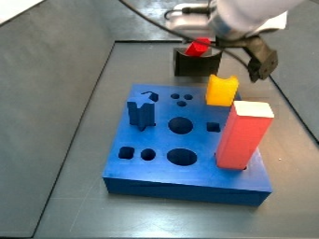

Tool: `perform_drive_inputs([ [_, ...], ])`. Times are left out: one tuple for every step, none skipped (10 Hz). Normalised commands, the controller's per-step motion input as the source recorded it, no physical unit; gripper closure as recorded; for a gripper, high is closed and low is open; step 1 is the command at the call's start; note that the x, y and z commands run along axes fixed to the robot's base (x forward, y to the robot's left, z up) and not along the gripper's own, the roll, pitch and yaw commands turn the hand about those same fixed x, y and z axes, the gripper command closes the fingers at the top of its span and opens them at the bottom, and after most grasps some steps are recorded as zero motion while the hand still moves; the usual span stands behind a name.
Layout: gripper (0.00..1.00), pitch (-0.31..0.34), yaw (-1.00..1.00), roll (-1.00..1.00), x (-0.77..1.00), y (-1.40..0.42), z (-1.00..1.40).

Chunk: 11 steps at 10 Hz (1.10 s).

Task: Pick up the hexagon object. Move up. Place the hexagon object on the fixture. Regrasp the hexagon object. Move to above the board. Insert the hexagon object.
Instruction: Regrasp the hexagon object, then move to above the board.

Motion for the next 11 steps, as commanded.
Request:
perform_drive_inputs([
  [0.0, 0.032, 0.0, 0.07, 0.08, 0.0, -0.25],
  [1.0, 0.0, 0.0, 0.0, 0.0, 0.0, 0.0],
  [1.0, -0.085, -0.08, -0.02, -0.05, -0.17, 1.0],
  [1.0, -0.078, -0.08, -0.02, -0.05, -0.17, 1.0],
  [1.0, -0.056, -0.09, -0.02, -0.06, -0.16, 1.0],
  [1.0, -0.022, -0.09, -0.04, -0.05, -0.15, 1.0],
  [1.0, 0.0, -0.09, -0.04, -0.06, -0.14, 1.0],
  [1.0, 0.061, -0.08, -0.03, -0.05, -0.13, 1.0],
  [1.0, 0.084, -0.07, -0.04, -0.05, -0.13, 1.0],
  [1.0, 0.116, -0.04, -0.03, -0.05, -0.12, 1.0],
  [1.0, 0.129, -0.02, -0.04, -0.05, -0.11, 1.0],
])
